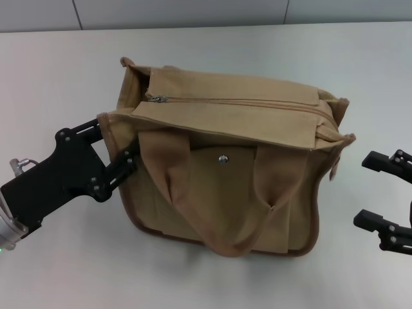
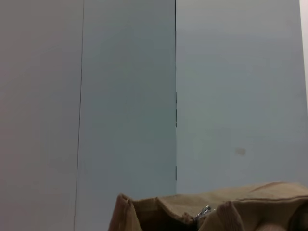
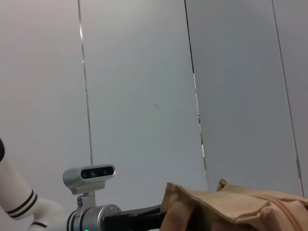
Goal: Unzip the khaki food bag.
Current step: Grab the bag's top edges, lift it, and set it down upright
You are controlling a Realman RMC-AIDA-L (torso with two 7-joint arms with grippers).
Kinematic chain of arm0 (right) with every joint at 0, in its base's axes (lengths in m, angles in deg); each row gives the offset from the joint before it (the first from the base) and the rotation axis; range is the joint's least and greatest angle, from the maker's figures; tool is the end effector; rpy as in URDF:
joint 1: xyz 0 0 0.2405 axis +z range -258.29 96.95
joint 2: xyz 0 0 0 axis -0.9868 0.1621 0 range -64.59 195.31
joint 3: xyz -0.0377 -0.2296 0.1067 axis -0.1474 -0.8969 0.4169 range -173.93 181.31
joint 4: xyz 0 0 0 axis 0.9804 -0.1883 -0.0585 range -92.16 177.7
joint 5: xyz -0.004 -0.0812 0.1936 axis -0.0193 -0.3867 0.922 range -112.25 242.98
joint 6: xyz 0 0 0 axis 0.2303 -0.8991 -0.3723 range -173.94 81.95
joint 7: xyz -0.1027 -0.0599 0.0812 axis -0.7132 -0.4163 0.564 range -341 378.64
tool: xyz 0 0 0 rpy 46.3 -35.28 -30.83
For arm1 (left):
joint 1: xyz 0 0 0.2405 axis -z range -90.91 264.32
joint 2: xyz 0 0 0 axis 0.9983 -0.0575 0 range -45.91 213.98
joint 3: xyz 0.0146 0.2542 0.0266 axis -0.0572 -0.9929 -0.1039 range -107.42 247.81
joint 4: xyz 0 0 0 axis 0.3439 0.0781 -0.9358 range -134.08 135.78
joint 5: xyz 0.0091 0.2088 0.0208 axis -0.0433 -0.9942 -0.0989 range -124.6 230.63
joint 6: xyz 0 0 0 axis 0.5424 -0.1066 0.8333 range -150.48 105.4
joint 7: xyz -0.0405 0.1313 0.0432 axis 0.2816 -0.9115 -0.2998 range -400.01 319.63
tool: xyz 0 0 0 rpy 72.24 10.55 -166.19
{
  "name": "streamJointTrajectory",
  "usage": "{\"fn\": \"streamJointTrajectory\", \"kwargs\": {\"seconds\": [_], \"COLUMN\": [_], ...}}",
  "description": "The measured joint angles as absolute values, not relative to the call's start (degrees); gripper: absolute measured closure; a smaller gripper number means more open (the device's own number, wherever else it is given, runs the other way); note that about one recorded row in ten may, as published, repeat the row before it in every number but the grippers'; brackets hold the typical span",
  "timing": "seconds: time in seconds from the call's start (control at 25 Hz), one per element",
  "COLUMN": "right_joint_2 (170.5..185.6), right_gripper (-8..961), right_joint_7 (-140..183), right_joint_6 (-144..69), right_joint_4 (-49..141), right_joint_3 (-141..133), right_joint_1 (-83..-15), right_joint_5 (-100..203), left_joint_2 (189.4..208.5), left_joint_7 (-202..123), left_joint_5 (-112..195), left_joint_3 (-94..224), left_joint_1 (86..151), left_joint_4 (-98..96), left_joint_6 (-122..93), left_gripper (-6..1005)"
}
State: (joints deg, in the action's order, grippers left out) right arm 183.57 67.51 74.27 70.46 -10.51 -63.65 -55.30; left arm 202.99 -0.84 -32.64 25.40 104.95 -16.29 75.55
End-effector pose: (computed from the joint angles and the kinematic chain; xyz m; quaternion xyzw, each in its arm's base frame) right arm 0.3037 0.2033 0.0315 -0.8837 0.0948 0.4281 0.1640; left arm -0.2901 0.2511 -0.0163 -0.8646 -0.0978 -0.4152 0.2656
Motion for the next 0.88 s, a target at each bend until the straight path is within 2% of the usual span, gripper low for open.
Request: {"fn": "streamJointTrajectory", "kwargs": {"seconds": [0.4, 0.64, 0.88], "right_joint_2": [184.15, 184.28, 184.37], "right_gripper": [104, 104, 104], "right_joint_7": [67.47, 67.39, 64.89], "right_joint_6": [74.30, 74.74, 74.72], "right_joint_4": [70.28, 70.22, 68.33], "right_joint_3": [-5.60, -3.63, -2.99], "right_joint_1": [-63.83, -63.99, -64.00], "right_joint_5": [-55.21, -54.42, -51.10], "left_joint_2": [203.03, 203.08, 203.06], "left_joint_7": [-0.91, -0.66, -0.58], "left_joint_5": [-27.70, -27.52, -27.49], "left_joint_3": [25.32, 25.39, 25.46], "left_joint_1": [104.67, 105.70, 108.43], "left_joint_4": [-15.59, -15.58, -15.99], "left_joint_6": [75.98, 76.56, 77.21], "left_gripper": [644, 845, 938]}}
